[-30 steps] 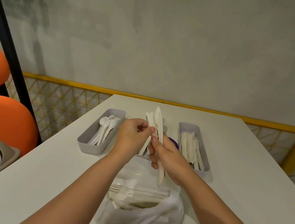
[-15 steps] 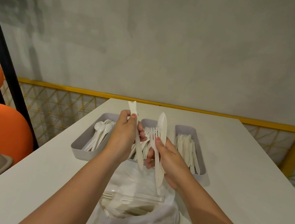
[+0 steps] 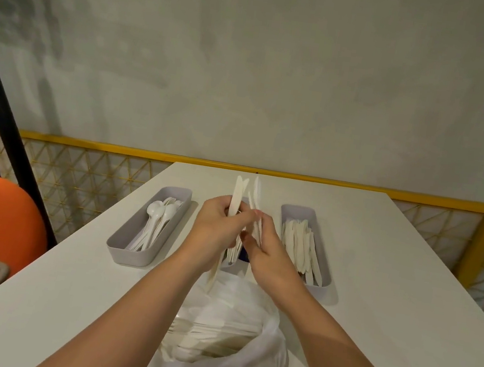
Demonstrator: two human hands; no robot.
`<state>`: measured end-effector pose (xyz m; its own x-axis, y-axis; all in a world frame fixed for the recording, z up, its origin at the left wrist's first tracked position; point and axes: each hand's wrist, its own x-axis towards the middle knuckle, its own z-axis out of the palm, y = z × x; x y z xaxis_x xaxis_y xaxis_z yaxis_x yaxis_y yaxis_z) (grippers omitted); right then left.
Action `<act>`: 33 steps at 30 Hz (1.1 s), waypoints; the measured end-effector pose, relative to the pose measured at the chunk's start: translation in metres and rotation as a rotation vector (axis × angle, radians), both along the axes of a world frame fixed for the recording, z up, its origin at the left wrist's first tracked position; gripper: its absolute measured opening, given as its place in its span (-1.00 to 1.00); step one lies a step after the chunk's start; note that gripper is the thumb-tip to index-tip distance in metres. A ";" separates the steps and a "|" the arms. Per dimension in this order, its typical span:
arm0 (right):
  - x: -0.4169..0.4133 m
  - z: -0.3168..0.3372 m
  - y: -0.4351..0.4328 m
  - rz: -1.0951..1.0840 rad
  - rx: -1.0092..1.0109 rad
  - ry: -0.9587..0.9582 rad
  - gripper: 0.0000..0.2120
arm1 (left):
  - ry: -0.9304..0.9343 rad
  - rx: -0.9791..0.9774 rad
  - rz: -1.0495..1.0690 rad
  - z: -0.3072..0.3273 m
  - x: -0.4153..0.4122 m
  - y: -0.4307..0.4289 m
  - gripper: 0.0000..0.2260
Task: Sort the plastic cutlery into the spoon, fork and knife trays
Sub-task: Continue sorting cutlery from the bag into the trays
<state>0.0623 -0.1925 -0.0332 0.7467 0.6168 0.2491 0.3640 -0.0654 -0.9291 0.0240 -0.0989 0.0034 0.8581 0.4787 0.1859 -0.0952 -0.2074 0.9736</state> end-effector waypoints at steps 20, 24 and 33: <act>0.014 0.001 -0.014 -0.062 0.255 0.353 -0.87 | -0.231 -0.352 0.143 0.012 0.009 0.045 -0.84; 0.021 0.008 -0.021 -0.118 0.397 0.445 -0.79 | -0.137 -0.336 0.113 0.008 0.006 0.046 -0.84; 0.032 0.013 -0.035 -0.333 0.454 0.365 -0.87 | 0.076 -0.257 0.143 -0.006 0.005 0.056 -0.95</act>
